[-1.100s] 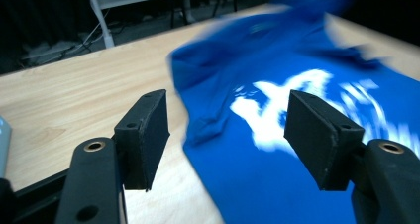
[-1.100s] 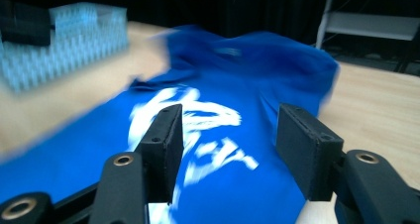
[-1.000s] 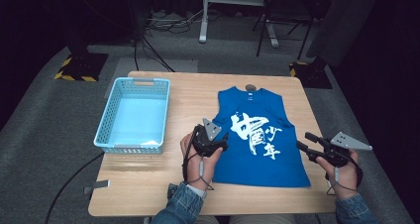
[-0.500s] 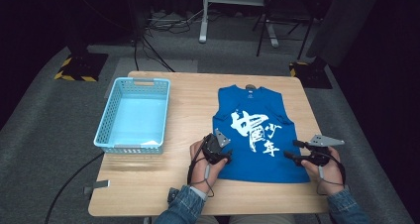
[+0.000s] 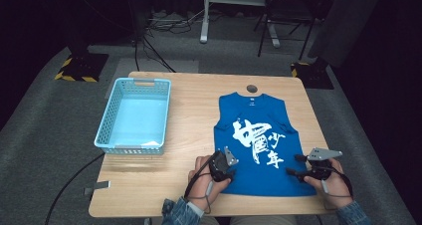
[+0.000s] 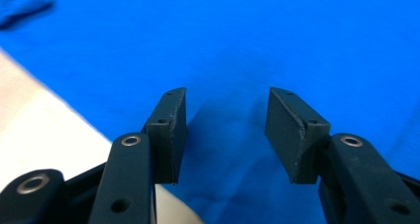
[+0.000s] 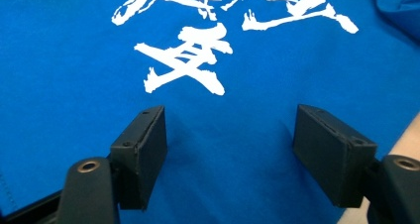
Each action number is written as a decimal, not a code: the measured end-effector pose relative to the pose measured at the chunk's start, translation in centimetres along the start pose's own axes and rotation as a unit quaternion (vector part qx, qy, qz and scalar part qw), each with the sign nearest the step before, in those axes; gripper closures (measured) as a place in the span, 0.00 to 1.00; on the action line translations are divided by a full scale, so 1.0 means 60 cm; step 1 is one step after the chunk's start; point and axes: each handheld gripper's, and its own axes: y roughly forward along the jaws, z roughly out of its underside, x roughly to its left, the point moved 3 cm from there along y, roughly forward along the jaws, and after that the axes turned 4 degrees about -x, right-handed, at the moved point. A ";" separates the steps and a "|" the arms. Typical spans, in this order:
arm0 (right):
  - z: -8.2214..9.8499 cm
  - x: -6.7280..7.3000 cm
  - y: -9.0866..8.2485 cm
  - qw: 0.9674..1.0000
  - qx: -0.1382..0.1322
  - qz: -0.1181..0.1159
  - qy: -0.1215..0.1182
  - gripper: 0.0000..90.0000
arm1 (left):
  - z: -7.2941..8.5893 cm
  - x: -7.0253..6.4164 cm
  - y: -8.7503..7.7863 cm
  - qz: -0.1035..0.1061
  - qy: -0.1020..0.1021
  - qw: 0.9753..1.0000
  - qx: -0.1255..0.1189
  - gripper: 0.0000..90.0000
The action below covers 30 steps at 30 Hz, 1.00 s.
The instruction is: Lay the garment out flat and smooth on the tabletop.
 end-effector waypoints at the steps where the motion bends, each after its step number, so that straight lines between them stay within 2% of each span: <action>1: 0.005 0.008 -0.006 1.000 0.002 -0.002 -0.002 0.32 | 0.000 0.000 0.000 0.000 0.000 1.000 0.000 0.56; 3: 0.014 0.023 -0.020 1.000 0.009 -0.007 -0.006 0.32 | 0.010 -0.018 -0.010 0.016 0.001 1.000 0.001 0.56; 4: 0.014 0.023 -0.020 1.000 0.009 -0.007 -0.006 0.32 | 0.015 -0.026 -0.015 0.025 0.000 1.000 0.003 0.56; 5: 0.023 0.039 -0.033 1.000 0.016 -0.013 -0.011 0.32 | 0.025 -0.043 -0.026 0.033 0.009 0.999 0.004 0.56; 6: 0.027 0.048 -0.041 0.999 0.026 -0.019 -0.015 0.32 | 0.025 -0.043 -0.026 0.033 0.009 0.999 0.004 0.54; 8: 0.031 0.064 -0.058 0.997 0.058 -0.040 -0.029 0.33 | 0.032 -0.069 -0.044 0.050 0.029 0.998 0.028 0.43; 9: 0.031 0.064 -0.058 0.997 0.058 -0.040 -0.029 0.33 | 0.032 -0.069 -0.044 0.050 0.029 0.998 0.028 0.42; 10: 0.027 0.072 -0.072 0.996 0.059 -0.053 -0.027 0.33 | 0.029 -0.073 -0.050 0.046 0.032 0.998 0.017 0.37; 11: 0.027 0.072 -0.072 0.996 0.059 -0.053 -0.027 0.33 | 0.023 -0.072 -0.056 0.044 0.030 0.999 0.003 0.37; 13: 0.016 0.063 -0.077 0.998 0.034 -0.046 -0.019 0.32 | 0.006 -0.060 -0.062 0.032 0.020 0.999 -0.023 0.34; 15: 0.003 0.045 -0.070 1.000 0.011 -0.026 -0.008 0.30 | -0.011 -0.037 -0.057 0.016 0.014 0.999 -0.037 0.32; 17: -0.009 0.025 -0.055 1.000 -0.009 -0.016 0.007 0.29 | -0.025 -0.010 -0.041 0.004 0.001 0.999 -0.040 0.31; 20: -0.023 -0.004 -0.020 1.000 -0.016 0.002 0.012 0.27 | -0.038 0.034 -0.006 -0.005 -0.025 0.999 -0.039 0.30; 22: -0.028 -0.020 0.002 1.000 -0.017 0.008 0.022 0.26 | -0.040 0.054 0.019 -0.019 -0.028 0.999 -0.029 0.29; 24: -0.030 -0.030 0.017 0.999 -0.014 0.015 0.026 0.26 | -0.039 0.057 0.037 -0.030 -0.011 0.999 -0.009 0.29; 25: -0.029 -0.035 0.024 0.999 -0.007 0.018 0.027 0.26 | -0.037 0.055 0.044 -0.024 -0.011 1.000 -0.002 0.29; 27: -0.025 -0.037 0.031 0.999 0.000 0.019 0.028 0.25 | -0.035 0.050 0.048 -0.006 -0.027 1.000 -0.012 0.29; 30: -0.022 -0.032 0.027 1.000 0.005 0.020 0.019 0.26 | -0.028 0.045 0.042 -0.002 -0.030 0.999 -0.014 0.30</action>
